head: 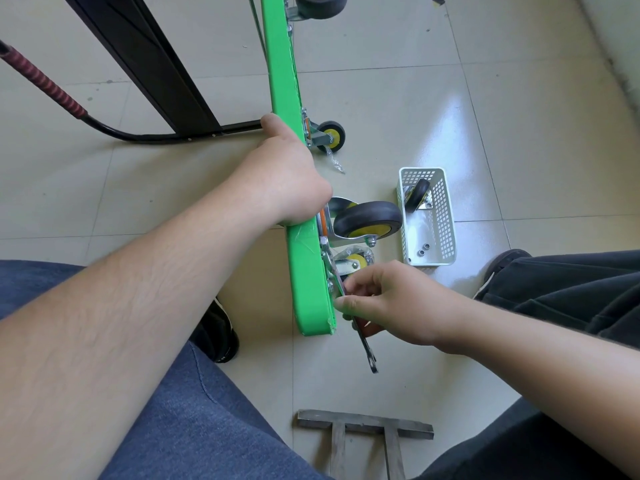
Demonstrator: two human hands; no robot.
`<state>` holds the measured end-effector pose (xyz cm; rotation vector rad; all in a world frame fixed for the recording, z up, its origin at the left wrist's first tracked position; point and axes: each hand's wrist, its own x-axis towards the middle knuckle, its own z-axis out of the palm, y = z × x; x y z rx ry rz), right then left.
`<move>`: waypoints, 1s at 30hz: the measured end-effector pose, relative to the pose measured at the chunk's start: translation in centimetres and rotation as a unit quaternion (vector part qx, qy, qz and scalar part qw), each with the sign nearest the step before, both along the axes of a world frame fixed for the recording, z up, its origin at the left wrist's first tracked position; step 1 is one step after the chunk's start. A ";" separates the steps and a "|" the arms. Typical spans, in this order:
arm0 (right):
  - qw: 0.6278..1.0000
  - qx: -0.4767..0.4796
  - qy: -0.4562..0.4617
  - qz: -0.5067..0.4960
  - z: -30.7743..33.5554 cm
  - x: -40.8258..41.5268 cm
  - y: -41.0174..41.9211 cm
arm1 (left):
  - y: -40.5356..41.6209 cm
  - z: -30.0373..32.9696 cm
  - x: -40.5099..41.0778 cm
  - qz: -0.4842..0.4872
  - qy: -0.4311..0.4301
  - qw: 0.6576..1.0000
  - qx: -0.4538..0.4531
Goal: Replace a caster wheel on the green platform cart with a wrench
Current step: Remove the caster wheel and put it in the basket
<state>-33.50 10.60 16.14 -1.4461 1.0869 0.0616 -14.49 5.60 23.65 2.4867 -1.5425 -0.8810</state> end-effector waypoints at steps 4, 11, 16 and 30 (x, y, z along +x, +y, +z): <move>0.999 0.041 0.005 -0.011 1.3 -0.3 0.4 | 0.1 0.0 -0.1 0.010 0.013 1.000 0.003; 0.985 0.154 -0.052 -0.058 4.1 -0.1 0.7 | 0.0 -0.2 0.1 0.009 0.005 1.000 -0.014; 0.972 0.205 -0.076 -0.085 5.0 0.2 0.3 | -0.1 0.0 -0.1 0.012 0.003 1.000 -0.002; 0.977 0.181 -0.088 -0.068 3.8 0.9 0.0 | 0.0 -0.2 0.0 0.016 0.001 1.000 -0.008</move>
